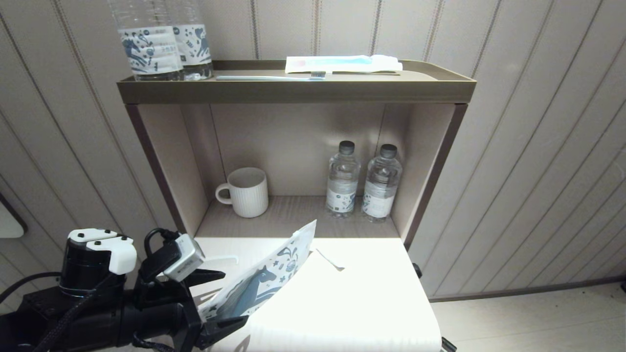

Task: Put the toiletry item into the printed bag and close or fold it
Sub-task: Pick up the storage bag

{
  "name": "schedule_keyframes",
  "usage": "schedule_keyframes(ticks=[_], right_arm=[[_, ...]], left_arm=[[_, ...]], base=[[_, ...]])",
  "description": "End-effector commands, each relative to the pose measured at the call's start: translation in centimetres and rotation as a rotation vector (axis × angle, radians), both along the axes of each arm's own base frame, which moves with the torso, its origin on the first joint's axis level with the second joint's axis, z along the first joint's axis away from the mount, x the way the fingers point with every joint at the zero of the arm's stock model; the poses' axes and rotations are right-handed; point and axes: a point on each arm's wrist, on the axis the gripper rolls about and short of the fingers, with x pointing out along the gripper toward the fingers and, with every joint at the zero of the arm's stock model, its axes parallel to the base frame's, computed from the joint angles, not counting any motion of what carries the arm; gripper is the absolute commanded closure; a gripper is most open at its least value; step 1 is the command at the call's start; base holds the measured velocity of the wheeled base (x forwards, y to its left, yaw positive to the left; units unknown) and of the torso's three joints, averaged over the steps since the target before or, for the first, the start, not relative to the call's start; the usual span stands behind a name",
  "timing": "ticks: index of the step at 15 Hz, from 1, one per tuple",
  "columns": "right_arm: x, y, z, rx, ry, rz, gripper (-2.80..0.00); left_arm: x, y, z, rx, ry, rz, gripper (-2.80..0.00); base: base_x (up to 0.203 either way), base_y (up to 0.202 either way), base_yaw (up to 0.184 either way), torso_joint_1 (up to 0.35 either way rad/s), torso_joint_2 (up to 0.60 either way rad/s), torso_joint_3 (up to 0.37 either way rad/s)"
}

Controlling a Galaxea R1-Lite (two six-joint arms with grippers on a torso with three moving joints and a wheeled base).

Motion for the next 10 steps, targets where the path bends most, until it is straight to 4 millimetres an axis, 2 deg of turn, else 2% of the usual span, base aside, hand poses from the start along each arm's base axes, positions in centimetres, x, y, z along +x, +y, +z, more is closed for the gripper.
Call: schedule_keyframes(ticks=[1,3,4,10], right_arm=[[0.00,0.00,0.01,0.000,-0.001,-0.001,0.00],[0.00,0.00,0.01,0.000,-0.001,-0.001,0.00],[0.00,0.00,0.01,0.000,-0.001,-0.001,0.00],[0.00,0.00,0.01,0.000,-0.001,0.002,0.00]], left_arm=[[-0.05,-0.20,-0.06,0.001,0.000,-0.010,-2.80],[-0.15,-0.16,-0.17,0.004,0.004,-0.009,-2.80],[-0.15,-0.16,-0.17,0.003,0.003,-0.009,0.00],[-0.10,-0.19,-0.11,-0.001,0.005,-0.011,0.00]], base=[[0.000,0.000,0.000,0.000,0.00,0.000],[0.000,0.000,0.000,0.000,0.00,0.000],[0.000,0.000,0.000,0.000,0.00,0.000],[0.000,0.000,0.000,0.000,0.00,0.000]])
